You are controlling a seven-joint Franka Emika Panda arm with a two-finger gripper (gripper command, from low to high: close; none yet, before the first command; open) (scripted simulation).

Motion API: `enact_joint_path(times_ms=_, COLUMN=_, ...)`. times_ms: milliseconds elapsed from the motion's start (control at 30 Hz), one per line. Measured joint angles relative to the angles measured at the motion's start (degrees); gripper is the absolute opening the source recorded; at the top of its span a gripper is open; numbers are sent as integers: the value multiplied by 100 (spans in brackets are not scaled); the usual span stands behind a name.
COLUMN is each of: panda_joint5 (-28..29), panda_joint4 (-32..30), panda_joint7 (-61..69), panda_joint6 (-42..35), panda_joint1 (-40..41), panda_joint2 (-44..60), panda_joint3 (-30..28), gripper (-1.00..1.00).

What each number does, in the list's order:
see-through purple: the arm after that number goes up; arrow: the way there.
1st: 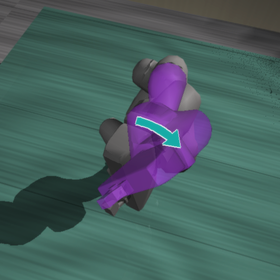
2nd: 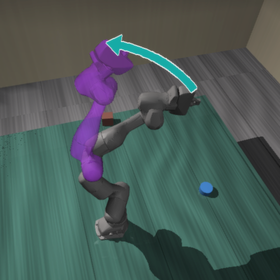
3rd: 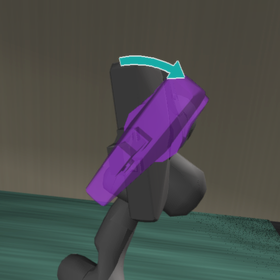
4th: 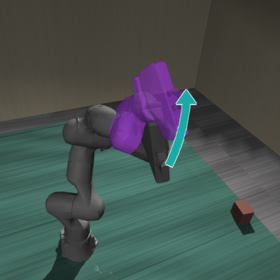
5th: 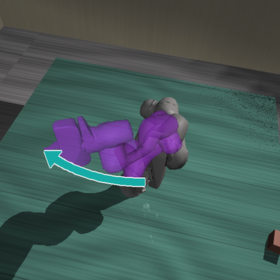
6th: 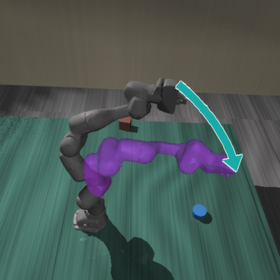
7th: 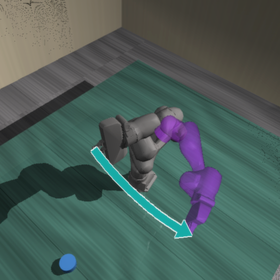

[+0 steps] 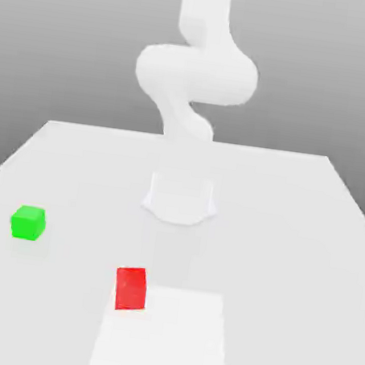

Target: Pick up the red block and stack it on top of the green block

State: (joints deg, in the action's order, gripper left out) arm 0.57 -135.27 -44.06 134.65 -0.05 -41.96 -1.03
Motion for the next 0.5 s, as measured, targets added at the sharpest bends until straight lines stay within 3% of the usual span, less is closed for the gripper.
enact_joint_path(times_ms=500, panda_joint5=230, panda_joint4=-2479, panda_joint7=1459, panda_joint6=2110, panda_joint1=62, panda_joint2=2951, panda_joint3=-790, gripper=0)
